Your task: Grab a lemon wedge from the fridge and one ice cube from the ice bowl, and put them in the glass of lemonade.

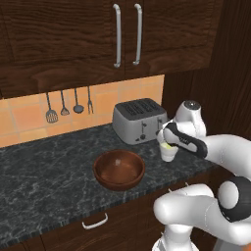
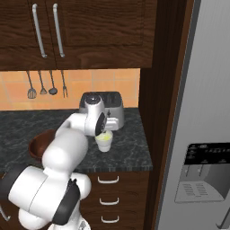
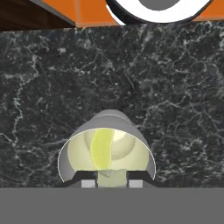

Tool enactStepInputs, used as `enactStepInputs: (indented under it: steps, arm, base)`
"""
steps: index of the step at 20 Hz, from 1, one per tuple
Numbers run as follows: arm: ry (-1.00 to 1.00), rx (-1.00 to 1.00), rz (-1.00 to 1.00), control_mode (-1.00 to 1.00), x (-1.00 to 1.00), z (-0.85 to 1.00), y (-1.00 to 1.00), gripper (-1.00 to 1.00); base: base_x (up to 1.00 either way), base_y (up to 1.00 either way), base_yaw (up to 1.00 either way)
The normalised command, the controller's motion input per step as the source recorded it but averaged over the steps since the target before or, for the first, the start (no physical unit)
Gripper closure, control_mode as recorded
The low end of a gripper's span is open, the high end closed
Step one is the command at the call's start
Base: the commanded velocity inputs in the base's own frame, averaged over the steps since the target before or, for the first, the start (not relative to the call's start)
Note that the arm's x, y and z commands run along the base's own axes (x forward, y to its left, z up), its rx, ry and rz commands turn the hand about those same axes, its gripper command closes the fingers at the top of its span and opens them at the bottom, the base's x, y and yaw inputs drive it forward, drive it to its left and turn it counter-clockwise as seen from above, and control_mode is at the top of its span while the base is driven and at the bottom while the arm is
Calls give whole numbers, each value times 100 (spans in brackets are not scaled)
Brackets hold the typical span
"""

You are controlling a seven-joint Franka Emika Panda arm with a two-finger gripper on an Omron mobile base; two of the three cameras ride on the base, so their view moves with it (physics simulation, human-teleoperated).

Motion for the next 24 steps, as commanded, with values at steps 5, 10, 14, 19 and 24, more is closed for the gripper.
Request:
enactStepInputs:
  steps: [5,10,14,19,24]
  arm:
    - [0,-2,0,-100,9,-33,0,100]
    - [0,-1,0,-100,2,-15,0,100]
    - [0,0,0,-100,0,-6,0,100]
    - [0,-2,0,-100,0,-1,0,100]
    - [0,-7,0,-100,0,0,2,100]
  base:
    - [0,0,0]
    - [0,0,0]
    - [0,0,0]
    - [0,0,0]
    - [0,0,0]
